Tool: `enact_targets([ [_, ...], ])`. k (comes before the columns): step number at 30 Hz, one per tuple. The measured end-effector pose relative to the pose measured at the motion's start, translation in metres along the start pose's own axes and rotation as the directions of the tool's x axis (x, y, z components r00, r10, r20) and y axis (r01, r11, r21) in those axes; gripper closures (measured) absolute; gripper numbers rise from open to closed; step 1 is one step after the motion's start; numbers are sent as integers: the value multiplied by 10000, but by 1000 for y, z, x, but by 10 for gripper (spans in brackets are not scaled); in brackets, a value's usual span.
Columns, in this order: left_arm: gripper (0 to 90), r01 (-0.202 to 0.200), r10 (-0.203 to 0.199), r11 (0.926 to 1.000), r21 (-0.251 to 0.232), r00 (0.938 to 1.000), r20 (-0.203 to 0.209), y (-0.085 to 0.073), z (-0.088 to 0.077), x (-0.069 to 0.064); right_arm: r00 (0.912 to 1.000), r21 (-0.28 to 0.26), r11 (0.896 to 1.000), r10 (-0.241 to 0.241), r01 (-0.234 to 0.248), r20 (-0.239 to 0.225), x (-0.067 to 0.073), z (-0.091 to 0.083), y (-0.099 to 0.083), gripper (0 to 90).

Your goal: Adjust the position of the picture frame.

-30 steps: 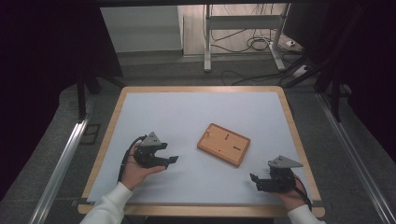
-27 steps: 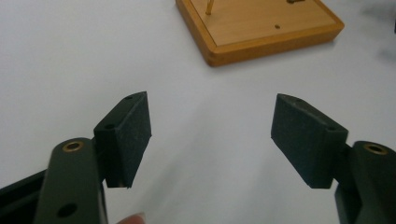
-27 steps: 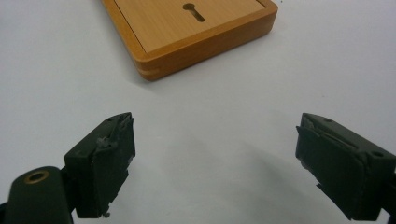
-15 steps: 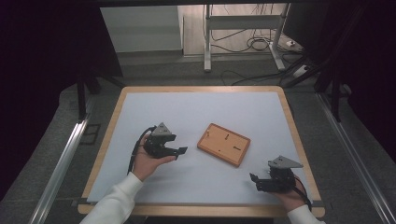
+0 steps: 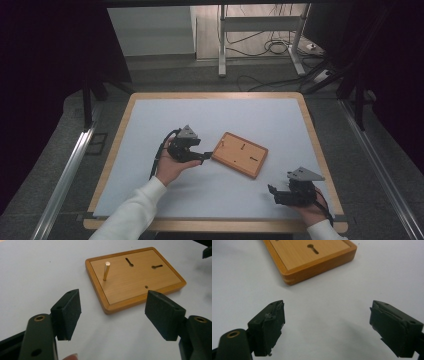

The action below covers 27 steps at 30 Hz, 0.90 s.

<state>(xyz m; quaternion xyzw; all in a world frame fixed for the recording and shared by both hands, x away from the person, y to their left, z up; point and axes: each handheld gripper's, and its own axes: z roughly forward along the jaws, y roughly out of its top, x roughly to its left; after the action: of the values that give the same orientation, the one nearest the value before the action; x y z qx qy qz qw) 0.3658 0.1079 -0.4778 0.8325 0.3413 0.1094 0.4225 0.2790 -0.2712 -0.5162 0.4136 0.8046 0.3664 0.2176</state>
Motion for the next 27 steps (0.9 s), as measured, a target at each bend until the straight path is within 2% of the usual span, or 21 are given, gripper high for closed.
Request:
enact_targets([
  [3, 286, -1, 1, 10000, -7, 10000, -88, 6, 8, 1, 10000, -151, 9999, 17, -17, 48, 0, -1, 1, 141],
  [8, 294, 1, -1, 10000, 19, 9999, -130, 8, 19, 2, 10000, -111, 9999, 30, -29, 52, -1, -1, 0, 141],
  [9, 301, -35, 37, 10000, 63, 9998, -211, 8, 26, 2, 10000, -107, 9999, 60, -60, 48, -2, -1, 0, 141],
  [13, 312, 263, -263, 9997, -5, 9995, -198, 11, 37, 1, 10000, -16, 10000, 61, -61, 52, -2, 1, -1, 141],
  [15, 316, 102, -99, 9999, 67, 9991, -406, 13, 44, -1, 10000, 25, 10000, 81, -81, 41, -2, 1, -1, 141],
  [24, 355, 110, -96, 9996, 253, 9984, -554, 17, 68, -3, 9999, 89, 9999, 99, -100, 61, -3, 3, -2, 141],
  [27, 399, 221, -205, 9995, 240, 9977, -650, 18, 77, -1, 10000, 95, 9999, 72, -73, 66, -3, 2, -2, 141],
])
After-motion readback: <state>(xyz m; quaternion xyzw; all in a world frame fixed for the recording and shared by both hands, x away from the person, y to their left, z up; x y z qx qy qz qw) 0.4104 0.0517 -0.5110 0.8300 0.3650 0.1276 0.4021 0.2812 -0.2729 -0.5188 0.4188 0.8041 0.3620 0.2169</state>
